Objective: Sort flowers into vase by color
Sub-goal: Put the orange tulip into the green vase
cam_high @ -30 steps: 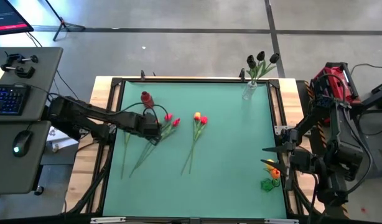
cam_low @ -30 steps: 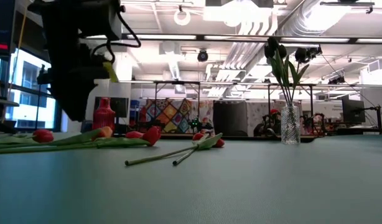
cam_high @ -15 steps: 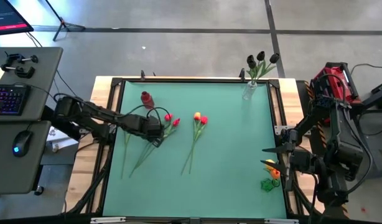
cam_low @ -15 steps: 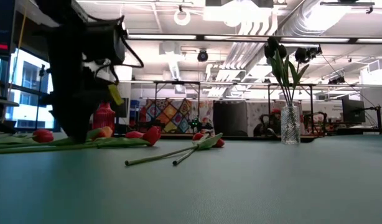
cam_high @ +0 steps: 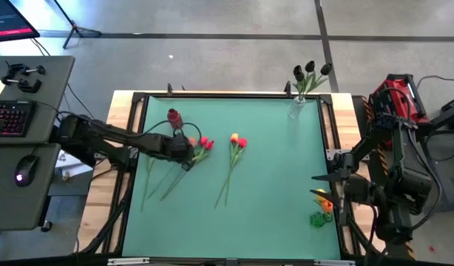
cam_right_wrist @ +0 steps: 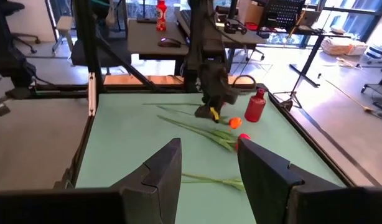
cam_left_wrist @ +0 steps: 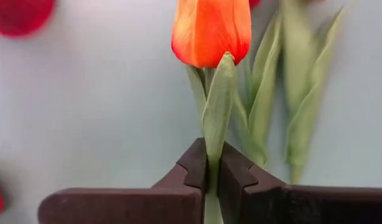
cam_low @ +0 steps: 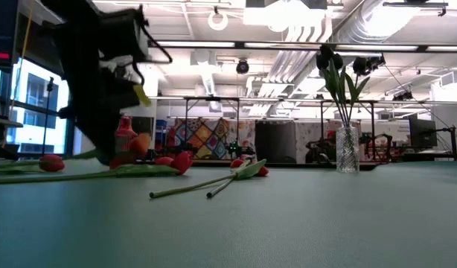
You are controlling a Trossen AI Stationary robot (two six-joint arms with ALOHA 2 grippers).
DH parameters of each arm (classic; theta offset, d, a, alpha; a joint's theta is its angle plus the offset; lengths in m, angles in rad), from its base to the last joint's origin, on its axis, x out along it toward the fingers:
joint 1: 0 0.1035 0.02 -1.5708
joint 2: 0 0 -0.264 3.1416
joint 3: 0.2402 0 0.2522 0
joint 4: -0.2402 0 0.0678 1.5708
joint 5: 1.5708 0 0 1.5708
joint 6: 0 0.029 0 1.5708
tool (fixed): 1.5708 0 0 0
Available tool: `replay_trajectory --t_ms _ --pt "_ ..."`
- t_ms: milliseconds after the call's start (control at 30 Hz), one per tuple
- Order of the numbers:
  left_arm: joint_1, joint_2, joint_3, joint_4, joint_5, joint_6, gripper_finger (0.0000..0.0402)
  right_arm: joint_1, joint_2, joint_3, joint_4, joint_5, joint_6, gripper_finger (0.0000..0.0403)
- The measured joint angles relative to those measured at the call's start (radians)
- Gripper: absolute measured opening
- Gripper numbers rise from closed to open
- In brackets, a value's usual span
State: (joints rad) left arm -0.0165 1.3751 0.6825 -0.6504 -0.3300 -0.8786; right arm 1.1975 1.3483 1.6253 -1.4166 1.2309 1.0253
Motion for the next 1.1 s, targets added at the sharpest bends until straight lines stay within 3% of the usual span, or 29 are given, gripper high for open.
replay_trajectory --t_ms 133,233,400,600,900,1100 --pt "-0.022 -0.084 0.024 0.025 -0.094 0.003 0.0003 0.0 -0.001 -0.022 -0.034 0.082 0.058 0.0146" --pt "-0.053 -0.146 0.036 0.133 -0.16 0.066 0.0002 -0.018 -0.001 -0.048 -0.061 0.131 0.119 0.0144" --pt "-0.118 -0.2 0.038 0.528 -0.222 0.319 0.0001 -0.091 -0.009 -0.073 -0.08 0.127 0.163 0.0118" --pt "-0.158 -0.165 0.04 1.019 -0.124 0.629 0.0001 -0.18 -0.009 -0.074 -0.048 0.127 0.121 0.0087" --pt "-0.15 0.058 0.046 1.559 -0.012 0.801 0.0 -0.294 -0.01 -0.074 0.276 -0.013 -0.277 0.0085" --pt "-0.147 0.238 0.184 1.694 0.12 0.865 0.0 -0.374 -0.01 -0.074 0.542 -0.153 -0.565 0.0101"
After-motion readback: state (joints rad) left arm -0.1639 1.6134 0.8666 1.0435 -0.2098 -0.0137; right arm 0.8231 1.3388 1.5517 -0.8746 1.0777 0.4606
